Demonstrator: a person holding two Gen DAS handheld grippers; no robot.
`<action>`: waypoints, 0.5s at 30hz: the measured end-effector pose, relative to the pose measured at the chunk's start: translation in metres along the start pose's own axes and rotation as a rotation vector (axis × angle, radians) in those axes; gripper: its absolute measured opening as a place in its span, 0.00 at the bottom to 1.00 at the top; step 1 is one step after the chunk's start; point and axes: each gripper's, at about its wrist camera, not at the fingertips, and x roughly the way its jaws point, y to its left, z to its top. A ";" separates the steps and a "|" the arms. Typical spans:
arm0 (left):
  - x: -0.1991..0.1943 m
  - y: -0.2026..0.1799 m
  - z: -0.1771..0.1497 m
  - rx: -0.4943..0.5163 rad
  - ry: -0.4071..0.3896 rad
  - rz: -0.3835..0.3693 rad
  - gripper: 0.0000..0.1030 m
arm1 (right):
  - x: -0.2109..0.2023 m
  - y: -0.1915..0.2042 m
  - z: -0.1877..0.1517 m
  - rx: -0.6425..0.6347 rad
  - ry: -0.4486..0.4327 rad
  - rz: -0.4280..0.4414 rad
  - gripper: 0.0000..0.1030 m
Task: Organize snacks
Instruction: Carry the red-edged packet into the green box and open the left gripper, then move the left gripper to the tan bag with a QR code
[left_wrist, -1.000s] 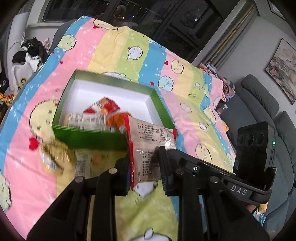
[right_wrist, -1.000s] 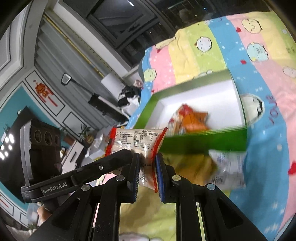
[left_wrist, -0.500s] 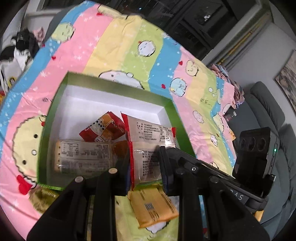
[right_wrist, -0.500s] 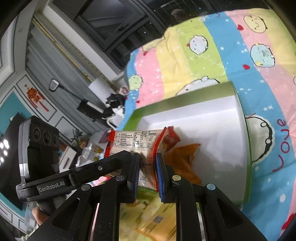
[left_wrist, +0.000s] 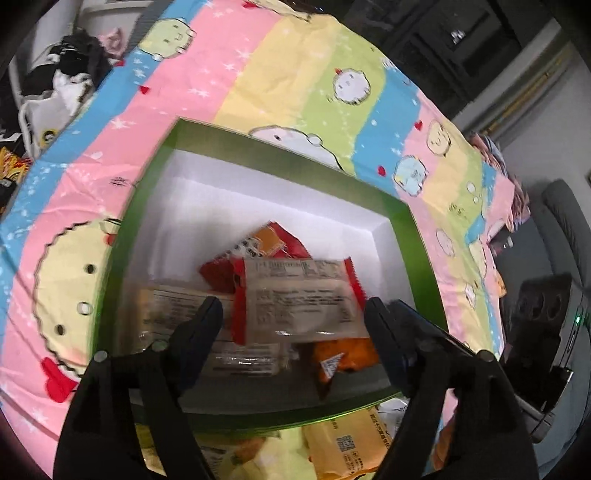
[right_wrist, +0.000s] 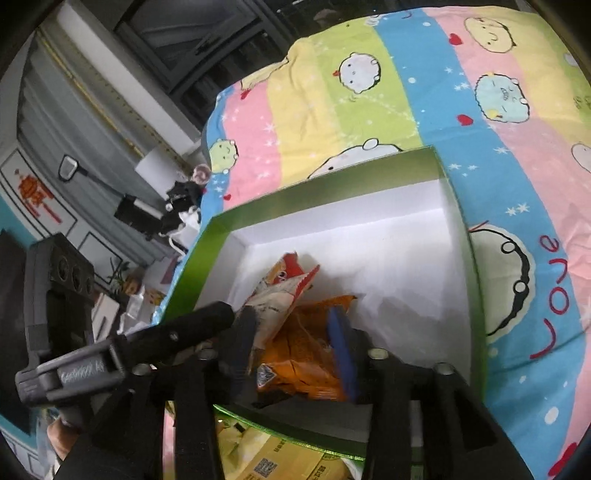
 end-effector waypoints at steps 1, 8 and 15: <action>-0.006 0.003 0.001 -0.006 -0.011 -0.012 0.77 | -0.004 0.000 0.000 0.006 -0.006 0.004 0.42; -0.064 0.018 -0.005 -0.006 -0.114 0.003 0.82 | -0.035 0.005 -0.009 -0.006 -0.038 0.011 0.49; -0.104 0.036 -0.033 -0.025 -0.150 0.039 0.84 | -0.064 0.012 -0.030 -0.010 -0.042 0.038 0.51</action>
